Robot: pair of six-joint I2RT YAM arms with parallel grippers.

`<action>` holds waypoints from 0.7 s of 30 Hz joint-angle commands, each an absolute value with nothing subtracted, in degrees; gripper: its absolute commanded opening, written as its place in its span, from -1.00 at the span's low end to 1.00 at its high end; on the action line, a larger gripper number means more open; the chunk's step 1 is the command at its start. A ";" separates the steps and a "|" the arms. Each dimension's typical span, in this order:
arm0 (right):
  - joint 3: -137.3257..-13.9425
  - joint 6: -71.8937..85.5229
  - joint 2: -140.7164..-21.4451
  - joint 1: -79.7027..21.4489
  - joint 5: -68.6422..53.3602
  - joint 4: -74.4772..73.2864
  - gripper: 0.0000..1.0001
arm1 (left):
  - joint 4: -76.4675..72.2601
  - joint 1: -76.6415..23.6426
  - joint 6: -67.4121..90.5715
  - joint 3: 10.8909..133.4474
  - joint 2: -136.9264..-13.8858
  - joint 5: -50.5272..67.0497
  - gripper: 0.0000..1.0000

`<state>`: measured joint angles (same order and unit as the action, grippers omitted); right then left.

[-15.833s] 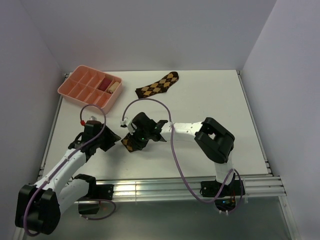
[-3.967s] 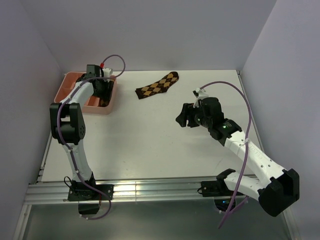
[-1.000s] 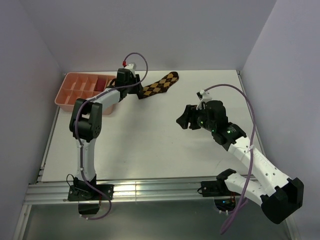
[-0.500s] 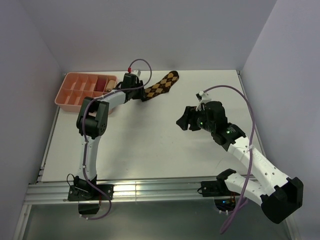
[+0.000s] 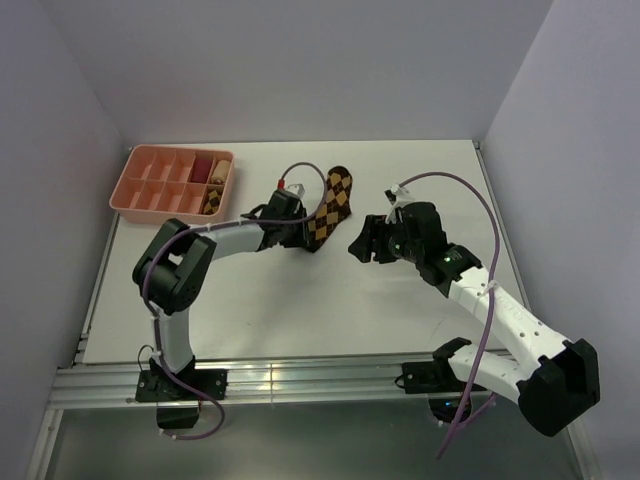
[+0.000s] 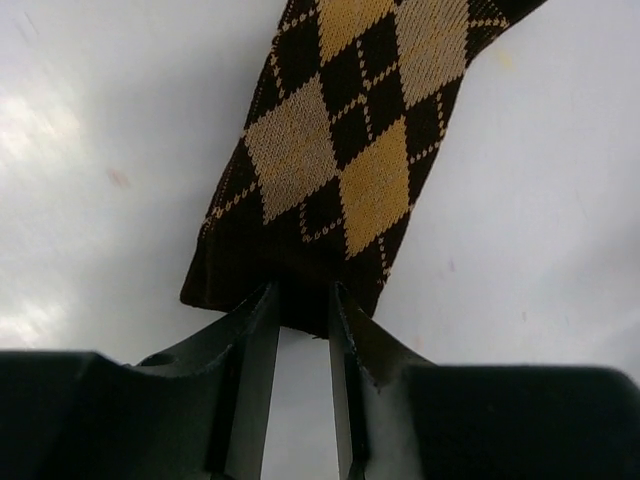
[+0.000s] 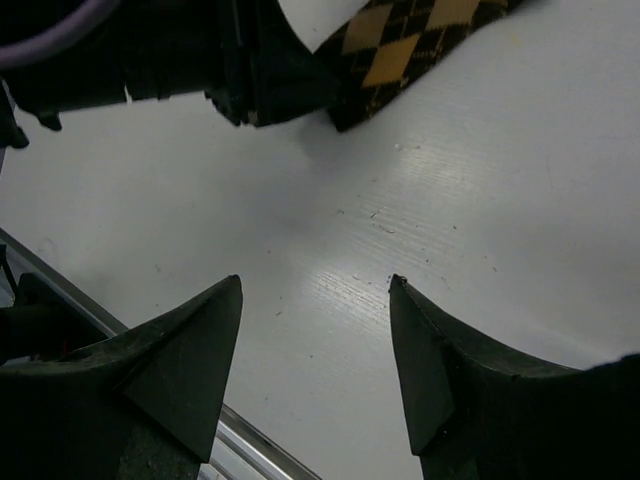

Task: Roll the socks
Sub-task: Move the sock to the center of the board.

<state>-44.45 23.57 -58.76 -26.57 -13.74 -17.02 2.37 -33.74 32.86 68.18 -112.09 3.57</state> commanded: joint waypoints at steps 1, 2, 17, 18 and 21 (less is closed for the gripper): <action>-43.77 24.35 -59.32 -26.19 -15.47 -12.57 0.36 | 8.27 -36.64 38.31 60.92 -107.94 3.78 -0.35; -44.12 24.26 -59.76 -26.19 -16.08 -12.39 0.36 | 7.91 -37.09 39.02 59.86 -106.36 3.95 -0.33; -50.61 20.31 -72.39 -27.86 -14.51 -11.25 0.36 | 16.69 -35.00 40.43 56.43 -81.32 -6.42 0.50; -51.67 20.13 -73.99 -27.95 -13.81 -12.29 0.35 | 16.87 -33.85 40.26 56.34 -80.34 -6.24 0.52; -55.54 18.20 -79.88 -30.23 -9.24 -13.09 0.34 | 17.49 -28.58 38.68 55.29 -75.77 -4.49 0.66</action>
<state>-51.18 21.06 -76.69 -28.38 -14.09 -13.15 16.10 -32.99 39.81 55.29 -80.40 -3.57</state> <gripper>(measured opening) 0.674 0.811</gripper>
